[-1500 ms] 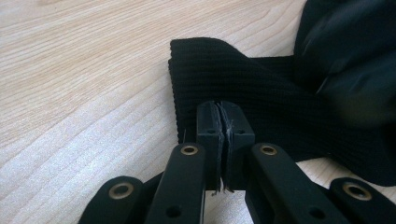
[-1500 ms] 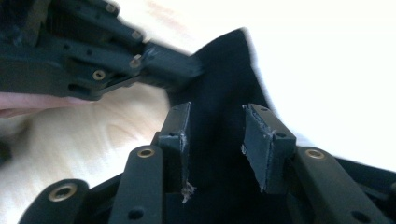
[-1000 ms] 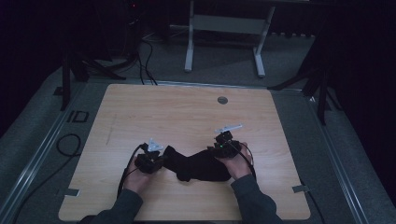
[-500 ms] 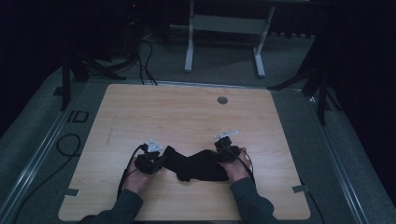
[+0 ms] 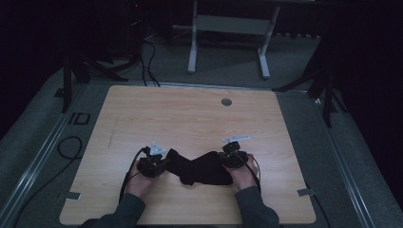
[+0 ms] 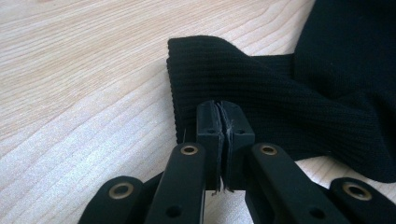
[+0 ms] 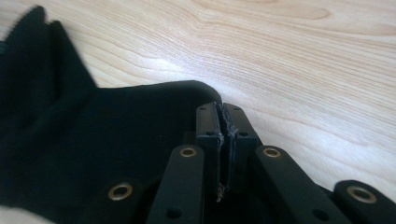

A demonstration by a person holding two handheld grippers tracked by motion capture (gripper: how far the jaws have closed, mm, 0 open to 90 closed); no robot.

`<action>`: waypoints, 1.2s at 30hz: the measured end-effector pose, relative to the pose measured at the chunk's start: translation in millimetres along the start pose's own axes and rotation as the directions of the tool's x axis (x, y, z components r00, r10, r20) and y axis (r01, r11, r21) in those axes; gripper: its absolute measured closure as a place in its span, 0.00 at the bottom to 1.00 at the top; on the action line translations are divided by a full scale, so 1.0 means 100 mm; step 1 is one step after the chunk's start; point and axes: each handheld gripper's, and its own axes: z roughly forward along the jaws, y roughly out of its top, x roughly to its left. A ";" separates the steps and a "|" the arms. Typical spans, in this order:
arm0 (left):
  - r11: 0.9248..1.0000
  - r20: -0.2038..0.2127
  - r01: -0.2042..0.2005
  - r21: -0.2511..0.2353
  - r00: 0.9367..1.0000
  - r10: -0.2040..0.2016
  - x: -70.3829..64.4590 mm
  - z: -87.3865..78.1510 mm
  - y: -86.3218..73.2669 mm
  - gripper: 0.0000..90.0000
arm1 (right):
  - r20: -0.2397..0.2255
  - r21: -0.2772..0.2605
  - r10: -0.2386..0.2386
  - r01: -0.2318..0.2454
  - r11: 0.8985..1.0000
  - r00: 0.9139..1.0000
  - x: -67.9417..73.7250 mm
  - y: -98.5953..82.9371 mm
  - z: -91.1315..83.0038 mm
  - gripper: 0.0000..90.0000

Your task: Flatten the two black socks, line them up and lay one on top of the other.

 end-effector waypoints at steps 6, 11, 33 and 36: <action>1.000 0.001 0.001 0.000 1.000 -0.001 0.00 0.00 0.00 0.98 | 0.000 -0.025 0.016 -0.016 1.000 1.000 -0.07 -0.17 -0.22 0.95; 1.000 0.001 0.000 0.000 1.000 0.000 0.00 0.00 0.00 0.98 | 0.012 -0.012 0.025 -0.025 1.000 1.000 -0.12 -0.31 -0.30 0.95; 1.000 0.023 -0.008 0.010 1.000 0.008 0.00 -0.02 -0.02 0.98 | 0.081 0.021 0.013 -0.015 1.000 0.997 -0.26 -0.47 -0.12 0.95; 1.000 0.037 -0.016 0.013 0.999 0.015 -0.02 -0.02 -0.02 0.98 | 0.090 0.007 0.029 -0.030 1.000 0.996 -0.35 -0.43 -0.10 0.95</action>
